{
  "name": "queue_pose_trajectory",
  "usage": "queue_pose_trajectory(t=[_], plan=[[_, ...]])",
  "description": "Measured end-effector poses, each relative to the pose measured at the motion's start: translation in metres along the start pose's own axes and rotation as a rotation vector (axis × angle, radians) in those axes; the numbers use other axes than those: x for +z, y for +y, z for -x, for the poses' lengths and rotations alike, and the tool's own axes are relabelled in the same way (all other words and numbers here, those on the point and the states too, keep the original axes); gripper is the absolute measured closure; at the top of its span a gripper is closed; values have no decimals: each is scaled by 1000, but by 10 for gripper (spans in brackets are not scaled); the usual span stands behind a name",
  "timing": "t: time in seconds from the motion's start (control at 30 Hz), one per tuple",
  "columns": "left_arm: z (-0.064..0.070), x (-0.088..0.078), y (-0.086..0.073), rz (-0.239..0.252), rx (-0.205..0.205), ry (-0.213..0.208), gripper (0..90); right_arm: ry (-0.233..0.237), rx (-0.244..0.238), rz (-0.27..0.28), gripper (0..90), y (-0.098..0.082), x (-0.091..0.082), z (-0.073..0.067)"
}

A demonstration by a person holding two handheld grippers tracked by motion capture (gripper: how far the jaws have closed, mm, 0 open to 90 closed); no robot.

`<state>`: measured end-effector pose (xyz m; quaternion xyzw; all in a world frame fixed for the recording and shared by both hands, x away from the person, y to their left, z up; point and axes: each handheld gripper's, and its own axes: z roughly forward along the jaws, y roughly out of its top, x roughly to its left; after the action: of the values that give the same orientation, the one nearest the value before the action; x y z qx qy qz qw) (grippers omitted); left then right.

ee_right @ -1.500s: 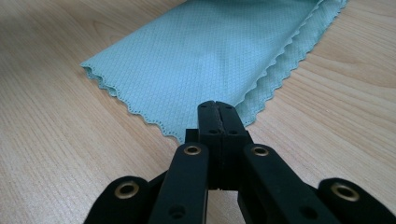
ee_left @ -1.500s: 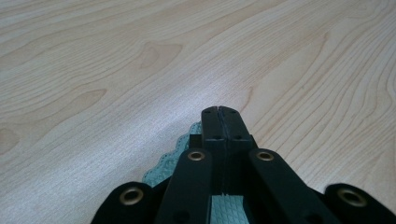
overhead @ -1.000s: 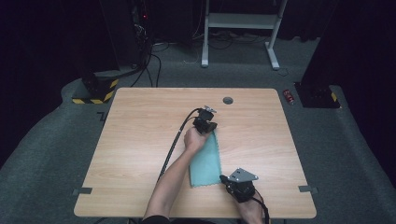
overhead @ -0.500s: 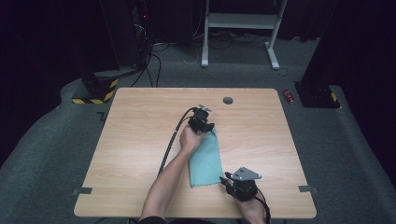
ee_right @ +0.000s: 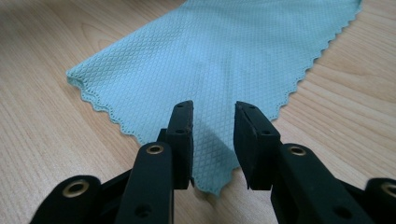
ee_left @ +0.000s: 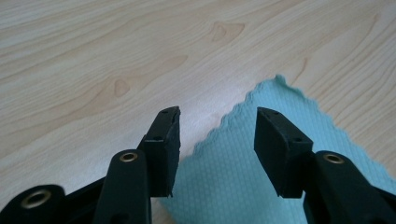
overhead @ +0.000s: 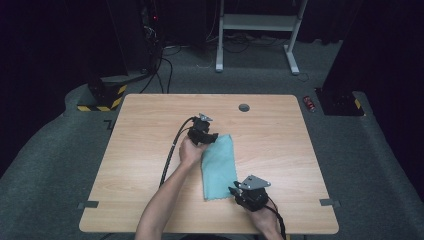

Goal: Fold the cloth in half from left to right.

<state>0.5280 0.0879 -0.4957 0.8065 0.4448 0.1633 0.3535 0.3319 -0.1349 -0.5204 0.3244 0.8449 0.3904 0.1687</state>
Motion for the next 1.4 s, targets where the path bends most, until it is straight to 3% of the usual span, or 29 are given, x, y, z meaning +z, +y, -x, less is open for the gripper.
queue_pose_trajectory(t=[0.1, 0.2, 0.27, 0.33, 0.5, 0.6, 0.73, 0.8, 0.9, 1.13, 1.23, 1.4], plan=[[-2, -3, -7, -7, 5, 13, 507, 10, 3, -12, 680, 0, 2, 0], [-8, 0, -13, -46, 41, 103, 513, 13, -4, -23, 680, 0, 3, 0], [-16, 2, -18, -65, 27, 135, 521, 14, -9, -30, 680, 0, 3, 0], [-23, 2, -20, -49, -13, 128, 523, 13, -14, -36, 682, -1, 3, 0], [-27, -1, -19, -59, -1, 178, 532, 17, -15, -37, 683, -2, 2, 0], [-24, -12, -23, -12, -40, 114, 524, 18, -15, -37, 683, -2, 2, 0], [-6, -24, -34, 13, -20, 20, 481, 20, -14, -38, 683, -2, 3, 1], [0, -25, -42, -2, -5, 19, 477, 21, -4, -42, 683, -1, 2, 1], [-1, -22, -51, -20, 11, 42, 468, 19, -4, -45, 682, -1, 2, 0], [-15, -29, -52, -26, -23, 108, 478, 16, -8, -45, 682, -1, 2, 0], [-11, -40, -56, 6, -37, 61, 469, 18, -3, -47, 682, -1, 2, 0], [7, -53, -68, 35, -31, -21, 417, 19, -8, -54, 682, 1, 3, 1]])
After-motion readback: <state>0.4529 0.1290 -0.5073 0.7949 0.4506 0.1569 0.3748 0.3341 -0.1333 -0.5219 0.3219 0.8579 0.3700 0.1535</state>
